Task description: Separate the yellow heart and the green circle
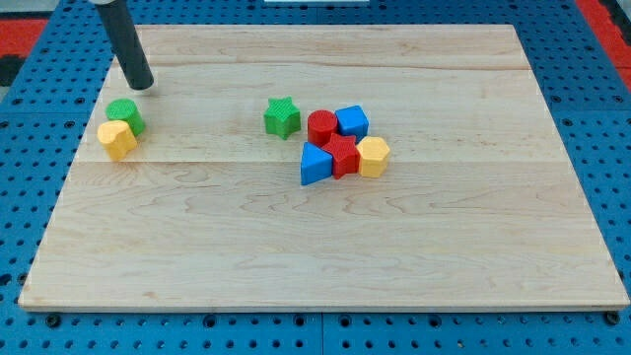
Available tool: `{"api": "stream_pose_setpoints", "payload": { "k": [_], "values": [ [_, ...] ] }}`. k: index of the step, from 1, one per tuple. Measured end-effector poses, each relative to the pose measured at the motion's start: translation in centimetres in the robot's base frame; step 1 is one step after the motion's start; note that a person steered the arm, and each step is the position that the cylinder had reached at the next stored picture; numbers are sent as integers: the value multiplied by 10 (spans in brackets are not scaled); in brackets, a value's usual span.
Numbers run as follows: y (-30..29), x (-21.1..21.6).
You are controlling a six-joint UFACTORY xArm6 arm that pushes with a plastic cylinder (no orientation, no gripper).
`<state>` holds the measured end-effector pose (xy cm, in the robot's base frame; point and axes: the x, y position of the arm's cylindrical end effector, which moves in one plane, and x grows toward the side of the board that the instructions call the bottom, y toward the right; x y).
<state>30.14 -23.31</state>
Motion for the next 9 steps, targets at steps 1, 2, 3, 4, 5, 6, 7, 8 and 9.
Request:
{"api": "stream_pose_setpoints", "payload": {
  "k": [1,2,3,4,5,6,7,8,9],
  "values": [
    [-51,-1],
    [-71,7],
    [-72,7],
    [-71,9],
    [-72,10],
    [-72,47],
    [-72,56],
    [-71,100],
    [-63,128]
  ]
}}
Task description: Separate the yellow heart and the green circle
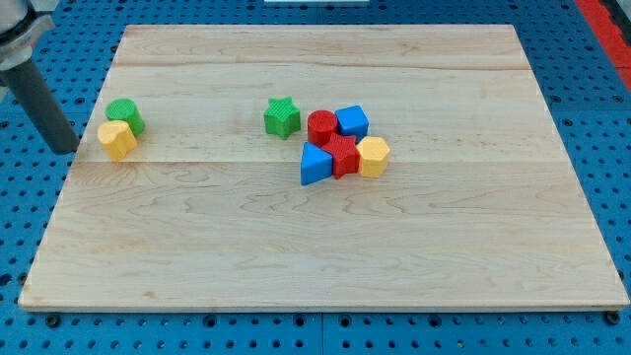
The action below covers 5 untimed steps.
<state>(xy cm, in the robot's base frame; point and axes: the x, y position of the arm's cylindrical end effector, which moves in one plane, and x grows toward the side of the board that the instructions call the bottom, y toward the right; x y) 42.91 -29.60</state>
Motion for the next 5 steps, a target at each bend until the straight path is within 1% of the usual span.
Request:
{"api": "stream_pose_setpoints", "payload": {
  "k": [5],
  "values": [
    [-9,-1]
  ]
}}
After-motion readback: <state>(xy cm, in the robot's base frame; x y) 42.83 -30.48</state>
